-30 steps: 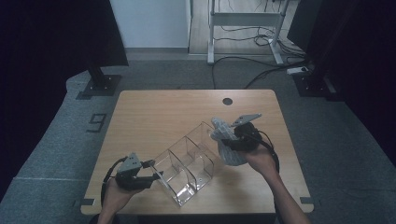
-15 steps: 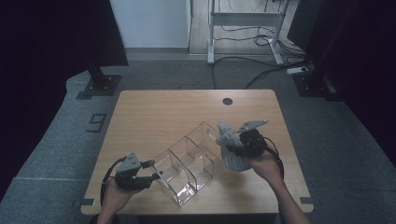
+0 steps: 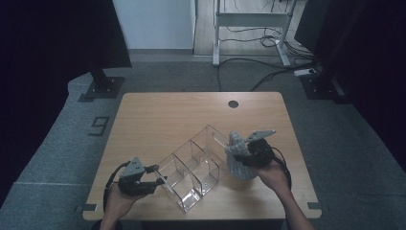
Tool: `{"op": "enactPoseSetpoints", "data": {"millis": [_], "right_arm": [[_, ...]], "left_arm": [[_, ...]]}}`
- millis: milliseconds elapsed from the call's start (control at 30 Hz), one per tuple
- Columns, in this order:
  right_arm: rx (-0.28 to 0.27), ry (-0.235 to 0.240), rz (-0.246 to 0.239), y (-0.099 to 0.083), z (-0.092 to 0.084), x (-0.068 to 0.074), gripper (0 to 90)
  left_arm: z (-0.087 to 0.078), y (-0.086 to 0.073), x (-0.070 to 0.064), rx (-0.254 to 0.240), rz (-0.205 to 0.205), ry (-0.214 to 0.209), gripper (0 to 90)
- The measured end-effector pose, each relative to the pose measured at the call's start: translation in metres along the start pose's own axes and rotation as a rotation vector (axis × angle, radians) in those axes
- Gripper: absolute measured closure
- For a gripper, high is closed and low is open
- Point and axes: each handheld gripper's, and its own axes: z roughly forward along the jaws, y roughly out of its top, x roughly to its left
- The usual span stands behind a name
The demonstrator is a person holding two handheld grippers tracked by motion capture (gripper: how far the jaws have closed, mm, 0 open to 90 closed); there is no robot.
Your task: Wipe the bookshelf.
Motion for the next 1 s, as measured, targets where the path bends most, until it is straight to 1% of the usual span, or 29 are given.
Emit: {"op": "enactPoseSetpoints", "data": {"millis": [133,267,300,333,400,467,533,567,600,833,1000], "right_arm": [[0.002,0.002,0.004,-0.004,0.003,-0.001,61.2],[0.019,-0.009,0.009,-0.009,0.009,-0.002,61.2],[0.027,-0.014,0.007,-0.01,0.012,-0.003,61.2],[0.049,-0.027,0.008,-0.014,0.017,-0.005,61.2],[0.058,-0.031,0.013,-0.016,0.02,-0.006,61.2],[0.08,-0.031,0.028,-0.024,0.031,-0.011,61.2],[0.081,-0.029,0.03,-0.026,0.033,-0.012,61.2],[0.083,-0.026,0.04,-0.028,0.037,-0.013,61.2],[0.091,-0.027,0.039,-0.028,0.04,-0.014,61.2],[0.106,-0.043,0.037,-0.027,0.046,-0.014,61.1],[0.127,-0.055,0.04,-0.028,0.057,-0.016,61.0]], "left_arm": [[0.0,0.0,-0.001,0.0,0.001,0.001,41.6],[0.001,0.0,-0.001,0.001,0.004,-0.001,41.5],[0.001,0.0,-0.002,-0.001,0.004,0.0,41.5],[0.002,0.0,-0.002,-0.001,0.003,0.0,41.4],[0.002,0.0,-0.003,-0.002,0.003,0.001,41.4],[0.003,0.0,-0.003,-0.003,0.002,0.003,41.3],[0.003,0.0,-0.003,-0.002,0.002,0.004,41.3],[0.003,0.001,-0.003,-0.002,0.001,0.004,41.3],[0.003,0.001,-0.003,-0.003,0.001,0.007,41.2],[0.004,0.001,-0.004,-0.005,-0.006,0.012,41.0],[0.005,0.001,-0.004,-0.006,-0.011,0.016,40.7]]}}
